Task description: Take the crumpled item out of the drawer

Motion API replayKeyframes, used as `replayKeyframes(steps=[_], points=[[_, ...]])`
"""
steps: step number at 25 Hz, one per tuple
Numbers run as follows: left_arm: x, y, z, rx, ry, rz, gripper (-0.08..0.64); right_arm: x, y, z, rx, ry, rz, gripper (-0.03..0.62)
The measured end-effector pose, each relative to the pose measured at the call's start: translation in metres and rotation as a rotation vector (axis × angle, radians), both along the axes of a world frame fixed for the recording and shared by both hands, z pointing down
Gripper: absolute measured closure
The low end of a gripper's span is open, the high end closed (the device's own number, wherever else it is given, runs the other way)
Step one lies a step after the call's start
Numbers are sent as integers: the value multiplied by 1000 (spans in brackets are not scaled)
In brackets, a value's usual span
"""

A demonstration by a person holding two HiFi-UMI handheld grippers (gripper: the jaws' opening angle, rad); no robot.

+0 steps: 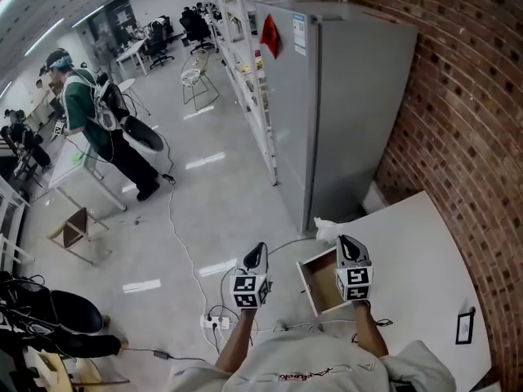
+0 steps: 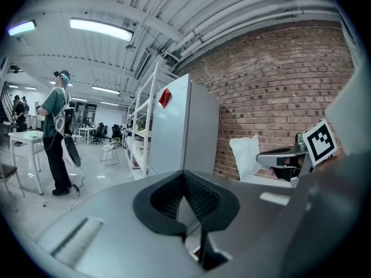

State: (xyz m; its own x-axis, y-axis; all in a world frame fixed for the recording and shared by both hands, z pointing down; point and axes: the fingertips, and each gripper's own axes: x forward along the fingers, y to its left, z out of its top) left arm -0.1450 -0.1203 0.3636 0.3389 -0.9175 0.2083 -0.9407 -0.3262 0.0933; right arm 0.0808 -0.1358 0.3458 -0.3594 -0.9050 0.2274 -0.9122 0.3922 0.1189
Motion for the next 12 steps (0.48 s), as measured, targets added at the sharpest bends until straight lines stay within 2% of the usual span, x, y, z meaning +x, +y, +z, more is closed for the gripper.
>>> replayKeyframes(steps=[12], points=[[-22, -2, -20, 22, 21, -31, 551, -12, 0, -16, 39, -25, 2, 572]])
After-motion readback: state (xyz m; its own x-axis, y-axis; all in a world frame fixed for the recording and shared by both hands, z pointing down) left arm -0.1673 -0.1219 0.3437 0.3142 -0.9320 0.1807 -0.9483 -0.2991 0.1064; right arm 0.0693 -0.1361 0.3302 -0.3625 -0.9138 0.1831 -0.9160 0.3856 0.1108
